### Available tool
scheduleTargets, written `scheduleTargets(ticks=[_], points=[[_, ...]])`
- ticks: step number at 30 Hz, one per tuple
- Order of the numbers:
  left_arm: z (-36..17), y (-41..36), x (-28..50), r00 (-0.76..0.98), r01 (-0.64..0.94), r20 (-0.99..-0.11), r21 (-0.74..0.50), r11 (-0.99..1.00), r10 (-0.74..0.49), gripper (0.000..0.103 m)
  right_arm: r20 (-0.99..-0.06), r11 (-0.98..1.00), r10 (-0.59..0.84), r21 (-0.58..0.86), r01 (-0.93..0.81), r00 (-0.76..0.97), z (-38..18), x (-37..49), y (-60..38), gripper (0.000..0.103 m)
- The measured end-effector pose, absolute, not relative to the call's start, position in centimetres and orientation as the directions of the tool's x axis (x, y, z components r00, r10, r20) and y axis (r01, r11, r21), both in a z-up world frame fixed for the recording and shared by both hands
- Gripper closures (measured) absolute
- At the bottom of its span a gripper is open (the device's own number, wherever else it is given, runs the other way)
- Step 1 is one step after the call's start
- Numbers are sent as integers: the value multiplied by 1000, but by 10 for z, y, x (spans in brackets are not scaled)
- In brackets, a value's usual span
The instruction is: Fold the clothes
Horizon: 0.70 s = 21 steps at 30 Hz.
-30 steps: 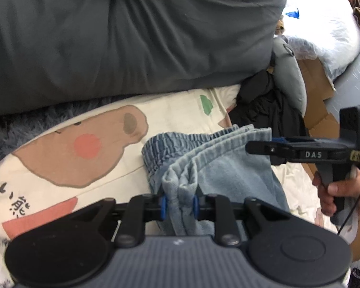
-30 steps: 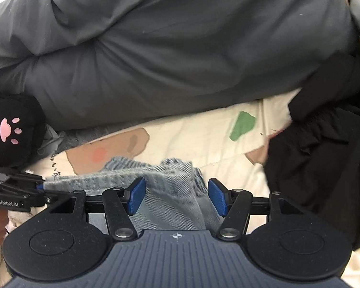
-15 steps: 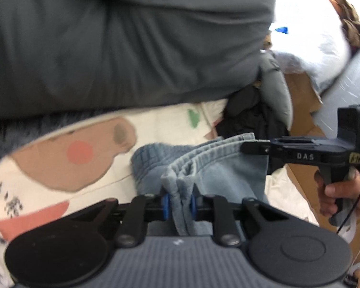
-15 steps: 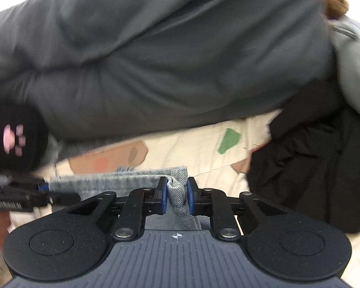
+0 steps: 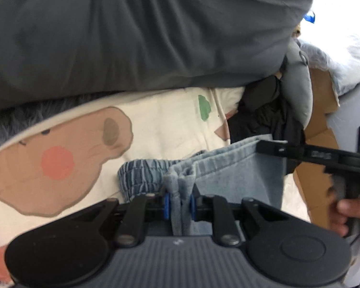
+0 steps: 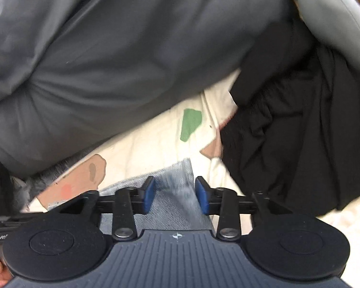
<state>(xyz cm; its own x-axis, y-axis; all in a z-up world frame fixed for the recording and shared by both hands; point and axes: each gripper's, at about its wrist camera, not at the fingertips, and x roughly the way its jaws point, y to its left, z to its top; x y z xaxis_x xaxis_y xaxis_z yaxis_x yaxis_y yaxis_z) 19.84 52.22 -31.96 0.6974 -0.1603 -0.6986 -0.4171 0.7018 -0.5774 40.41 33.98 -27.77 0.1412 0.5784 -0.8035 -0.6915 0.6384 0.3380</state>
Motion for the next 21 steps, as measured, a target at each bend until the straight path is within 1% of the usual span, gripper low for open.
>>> scheduleTargets(ticks=[1,2,3,4,5,6,8,10,11,13,14,15,16,17,19,20,21], points=[[-320,522,196,707,-413,-689,-585,697,-159,82,-803,635,583,352,-687,127,-281,406,335,54],[-321,522,193,716,-411,-680,-595,691,-159,82,-803,632,584,359,-687,116,-284,407,329,54],[-321,523,191,724,-409,-670,-606,683,-162,81,-802,627,588,369,-686,106,-287,408,324,56],[-321,524,188,732,-406,-661,-617,674,-165,80,-791,619,604,390,-682,96,-287,410,318,62],[-321,524,187,738,-405,-654,-626,666,-167,80,-777,610,624,415,-675,86,-286,411,313,85],[-320,525,185,743,-403,-648,-635,659,-169,81,-761,600,644,440,-669,77,-285,413,307,96],[-317,527,184,753,-399,-635,-649,648,-172,86,-725,566,686,487,-665,53,-280,418,299,97],[-312,528,183,763,-394,-623,-660,640,-172,87,-734,568,675,451,-688,75,-275,419,300,97],[-306,527,182,770,-388,-616,-657,646,-165,87,-744,580,661,429,-693,92,-275,418,302,97],[-297,524,185,781,-367,-604,-653,663,-162,87,-760,615,634,382,-690,143,-272,418,306,88],[-297,522,188,768,-378,-624,-623,685,-144,87,-762,638,622,361,-680,179,-269,418,306,77],[-298,520,192,752,-391,-648,-587,709,-121,86,-752,647,627,360,-672,201,-265,418,302,60],[-302,518,195,729,-412,-679,-541,733,-92,85,-736,647,642,371,-666,214,-260,419,296,56],[-307,516,197,711,-428,-699,-512,744,-72,85,-718,643,657,373,-669,230,-255,418,288,54],[-305,513,192,712,-440,-701,-485,755,-36,80,-701,640,668,369,-674,250,-246,411,270,54],[-300,511,188,718,-440,-696,-463,769,-8,70,-700,639,670,375,-672,247,-243,408,260,54],[-295,508,184,725,-440,-689,-441,782,20,67,-701,634,672,378,-674,240,-242,403,250,54]])
